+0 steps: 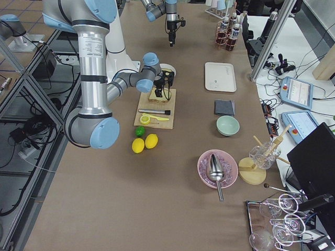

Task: Make sandwich and place on tray
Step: 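Move the right gripper down over the bread slice on the cutting board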

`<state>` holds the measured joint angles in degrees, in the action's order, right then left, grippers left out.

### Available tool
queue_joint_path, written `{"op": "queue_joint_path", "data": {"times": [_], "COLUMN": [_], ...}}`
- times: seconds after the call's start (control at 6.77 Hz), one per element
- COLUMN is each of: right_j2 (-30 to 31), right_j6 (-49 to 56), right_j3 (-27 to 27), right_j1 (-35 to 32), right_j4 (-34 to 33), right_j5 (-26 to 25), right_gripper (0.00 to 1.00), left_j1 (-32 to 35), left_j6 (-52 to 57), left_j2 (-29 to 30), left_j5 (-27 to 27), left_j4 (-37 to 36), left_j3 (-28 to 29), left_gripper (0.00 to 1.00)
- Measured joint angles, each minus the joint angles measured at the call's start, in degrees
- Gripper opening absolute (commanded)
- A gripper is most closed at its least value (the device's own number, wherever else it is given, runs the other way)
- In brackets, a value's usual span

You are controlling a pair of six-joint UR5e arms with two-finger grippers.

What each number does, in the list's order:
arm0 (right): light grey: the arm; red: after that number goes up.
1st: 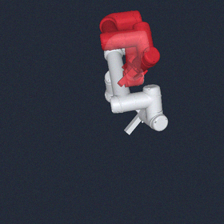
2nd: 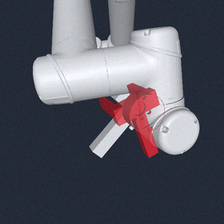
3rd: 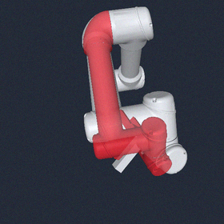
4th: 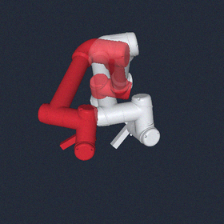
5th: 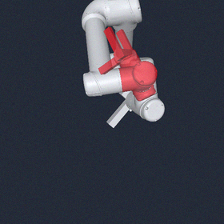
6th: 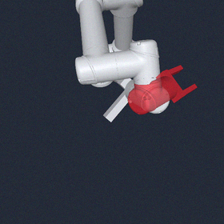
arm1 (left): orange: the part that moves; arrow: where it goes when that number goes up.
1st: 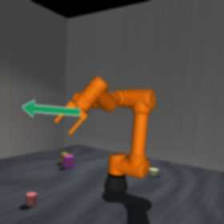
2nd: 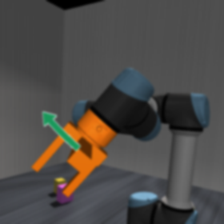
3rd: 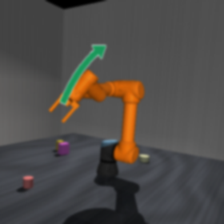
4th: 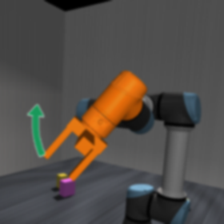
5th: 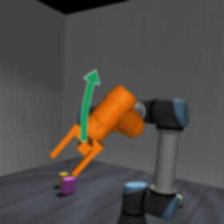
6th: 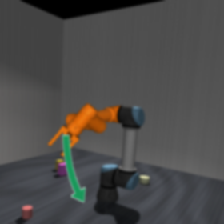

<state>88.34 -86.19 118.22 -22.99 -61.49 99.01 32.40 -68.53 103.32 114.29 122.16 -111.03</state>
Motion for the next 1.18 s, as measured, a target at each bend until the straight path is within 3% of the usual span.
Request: {"op": "queue_joint_path", "data": {"times": [0.3,0.74,1.18], "right_j2": [1.0,3.6,7.8], "right_j6": [-3.2,-7.3,-7.3], "right_j3": [-0.4,-0.8,-2.4], "right_j1": [3.8,5.6,5.6], "right_j4": [3.0,7.1,14.5], "right_j5": [-4.0,-6.2,-6.3], "right_gripper": [0.79,0.79,0.69], "left_j1": [-0.8,-1.6,-2.8], "left_j6": [0.0,0.0,0.0], "left_j2": [0.0,0.0,0.1], "left_j5": [-1.6,-2.9,-4.1], "left_j4": [0.0,0.0,0.0], "left_j3": [0.0,0.0,0.0], "left_gripper": [0.98,0.98,0.98]}}
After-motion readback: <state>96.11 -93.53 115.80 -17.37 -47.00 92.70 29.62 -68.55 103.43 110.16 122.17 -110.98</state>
